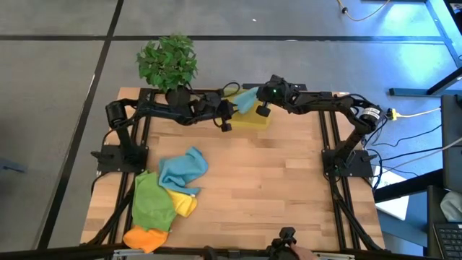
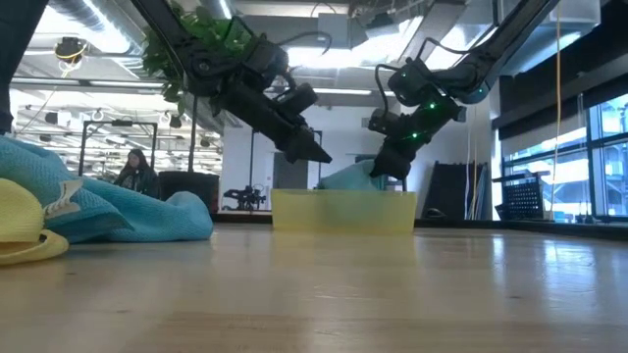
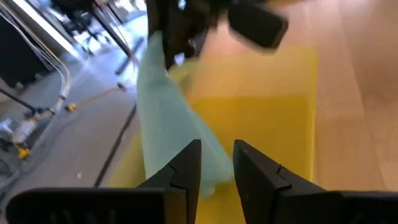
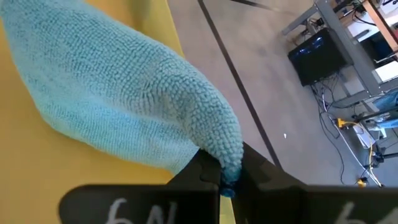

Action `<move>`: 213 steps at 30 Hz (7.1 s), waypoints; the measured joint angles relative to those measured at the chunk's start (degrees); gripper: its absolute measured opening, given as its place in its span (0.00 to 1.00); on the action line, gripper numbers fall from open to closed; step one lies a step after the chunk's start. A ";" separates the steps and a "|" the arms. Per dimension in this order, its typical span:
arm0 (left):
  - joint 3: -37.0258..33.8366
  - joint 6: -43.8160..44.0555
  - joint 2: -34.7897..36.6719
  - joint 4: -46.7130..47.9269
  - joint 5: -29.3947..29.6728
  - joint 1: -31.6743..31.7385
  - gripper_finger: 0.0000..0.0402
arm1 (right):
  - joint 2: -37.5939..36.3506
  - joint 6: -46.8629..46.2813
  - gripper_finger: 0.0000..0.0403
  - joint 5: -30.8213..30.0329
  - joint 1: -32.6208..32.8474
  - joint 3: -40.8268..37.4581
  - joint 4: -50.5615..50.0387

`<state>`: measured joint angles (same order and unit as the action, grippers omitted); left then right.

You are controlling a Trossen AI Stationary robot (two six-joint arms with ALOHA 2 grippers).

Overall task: Fold microfiber towels
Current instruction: Put the folded left blue microfiber towel into the yellow bin

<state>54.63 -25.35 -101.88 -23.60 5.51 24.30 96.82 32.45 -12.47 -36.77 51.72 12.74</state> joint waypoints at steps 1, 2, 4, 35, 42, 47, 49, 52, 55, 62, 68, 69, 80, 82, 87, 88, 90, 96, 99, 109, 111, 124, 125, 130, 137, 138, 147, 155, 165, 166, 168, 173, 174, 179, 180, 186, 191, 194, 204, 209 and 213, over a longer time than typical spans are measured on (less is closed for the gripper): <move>0.00 0.91 0.02 -0.20 1.32 -0.48 0.21 | 0.00 -0.02 0.03 0.46 0.00 0.00 -0.07; 0.00 2.05 0.01 -0.13 2.14 -0.69 0.21 | 0.00 -0.03 0.03 0.54 0.00 0.00 -0.10; 0.00 3.96 0.00 0.16 1.41 -0.68 0.23 | 0.00 -0.05 0.03 0.56 0.02 0.00 -0.07; 20.54 9.76 -11.76 22.18 12.41 -2.20 0.64 | 0.00 -0.48 0.03 1.70 1.46 0.00 -1.12; 22.34 10.07 -13.89 25.68 17.10 -0.75 0.64 | 0.00 -0.46 0.03 1.64 1.46 0.00 -1.98; 22.34 9.04 -13.91 27.23 17.25 -0.56 0.61 | -0.01 -0.42 0.03 1.64 1.46 0.00 -1.98; 22.34 7.83 -13.91 27.72 17.35 -0.45 0.57 | -0.02 -0.44 0.03 1.64 1.46 0.00 -1.98; 22.34 4.38 -13.91 27.42 17.65 -0.51 0.48 | -0.02 -0.44 0.03 1.64 1.46 0.00 -1.95; 22.32 -0.29 -13.91 25.55 20.80 -1.06 0.35 | -0.02 -0.44 0.03 1.62 1.46 0.00 -1.87; 22.32 -13.02 -13.91 21.14 29.51 -1.59 0.03 | -0.04 0.62 0.03 -2.63 1.46 0.00 2.48; 22.33 -18.89 -13.89 21.14 31.04 -0.53 0.01 | -0.04 2.64 0.03 -3.01 1.83 0.02 3.65; 22.34 -19.71 -13.88 21.11 30.56 -0.27 0.01 | -0.04 2.69 0.03 -3.10 1.89 0.02 3.34; 22.40 -26.24 -18.98 19.68 27.40 -0.58 0.00 | 0.26 4.07 0.03 -3.48 2.64 -4.38 2.96; 22.40 -26.32 -18.82 19.59 26.24 -0.92 0.00 | 0.26 4.09 0.03 -2.82 2.64 -5.23 2.73; 22.27 -29.18 -18.86 20.43 26.46 -2.48 0.00 | 0.15 3.87 0.03 -1.42 3.04 -6.34 0.84; 22.25 -29.23 -18.70 20.87 26.29 -2.58 0.00 | 0.15 3.85 0.03 -0.96 3.18 -6.34 0.36; 22.25 -29.07 -18.31 21.50 25.62 -2.57 0.00 | 0.15 3.85 0.03 -0.52 3.29 -6.34 -0.44; 22.21 -21.52 -14.77 26.33 15.47 -1.34 0.03 | 0.15 3.80 0.03 1.23 3.30 -6.38 -1.62; 22.21 -16.54 -12.74 29.06 8.86 -0.05 0.06 | 0.15 3.82 0.03 2.03 3.30 -6.38 -1.60; 22.25 -10.45 -10.87 39.76 -5.76 1.50 0.21 | 0.15 3.58 0.03 8.79 3.30 -1.28 -13.85; 22.25 -9.37 -10.87 40.52 -5.91 1.12 0.23 | 0.15 3.30 0.03 10.31 3.30 -0.43 -15.74; 22.25 -10.35 -9.26 42.98 1.82 -0.81 0.05 | -4.28 -0.18 0.03 13.76 5.23 0.22 -18.71; 22.25 -10.20 -8.55 43.69 1.76 -0.81 0.03 | -5.00 -0.78 0.03 14.04 5.27 0.22 -19.65; 22.25 -8.45 -3.99 46.51 -0.66 -0.95 0.01 | -8.15 -7.28 0.03 19.68 5.52 0.30 -23.20; 22.25 -3.66 1.72 50.90 -12.83 -1.86 0.00 | -10.58 -17.93 0.03 36.89 5.49 0.31 -25.23; 22.27 -3.17 1.90 50.80 -13.75 -2.15 0.00 | -10.58 -19.55 0.03 38.41 5.42 0.28 -25.01; 22.32 2.71 -0.78 50.81 -18.59 1.92 0.00 | -9.89 -28.20 0.03 44.79 -0.22 0.28 -23.77; 22.43 4.24 -5.16 49.29 -19.62 6.21 0.00 | -3.51 -30.56 0.03 44.08 -2.92 0.31 -23.41; 22.40 4.01 -10.98 46.67 -18.20 8.17 0.00 | 3.43 -31.05 0.03 39.13 -3.78 0.33 -18.30; 22.40 4.01 -11.10 46.11 -16.81 8.17 0.00 | 3.50 -30.95 0.03 38.05 -3.78 0.33 -18.04; 22.40 4.03 -11.09 44.39 -13.78 8.12 0.02 | 3.54 -30.93 0.03 35.60 -3.78 0.35 -17.76; 22.25 5.22 -10.80 40.34 -9.83 8.19 0.07 | 3.54 -30.76 0.03 28.41 -3.74 0.31 -16.97; 22.25 5.30 -10.80 40.03 -9.58 8.23 0.08 | 3.54 -30.42 0.03 27.64 -3.74 0.28 -16.99; 22.18 2.46 -10.80 40.90 -7.93 7.83 0.06 | 3.50 -27.91 0.03 25.82 -3.45 0.17 -16.85; 22.18 2.29 -10.80 40.88 -6.87 7.53 0.04 | 3.50 -27.67 0.03 25.32 -3.38 0.19 -16.63; 22.18 0.26 -10.62 40.57 -4.43 5.96 0.00 | 3.48 -26.40 0.03 25.16 -2.83 2.01 -17.14; 22.18 -0.16 -8.34 41.89 -2.98 5.52 0.03 | 3.48 -25.06 0.03 25.19 -1.03 4.13 -18.58; 22.18 -0.26 -4.93 43.80 -2.83 5.65 0.07 | 3.48 -24.33 0.03 23.18 0.15 5.68 -20.78; 22.25 1.26 4.57 45.88 -3.52 4.48 0.25 | 3.41 -21.94 0.03 16.90 4.41 11.24 -28.23; 22.27 1.36 4.05 47.66 -10.25 3.71 0.28 | 3.41 -21.27 0.03 13.13 7.14 14.73 -31.68; 22.26 1.44 2.34 48.22 -13.54 5.14 0.33 | 3.39 -21.14 0.03 12.49 8.61 16.67 -32.99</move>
<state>76.90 -23.91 -99.55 24.62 -8.04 29.43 100.20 11.31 0.02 -28.16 68.39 -20.25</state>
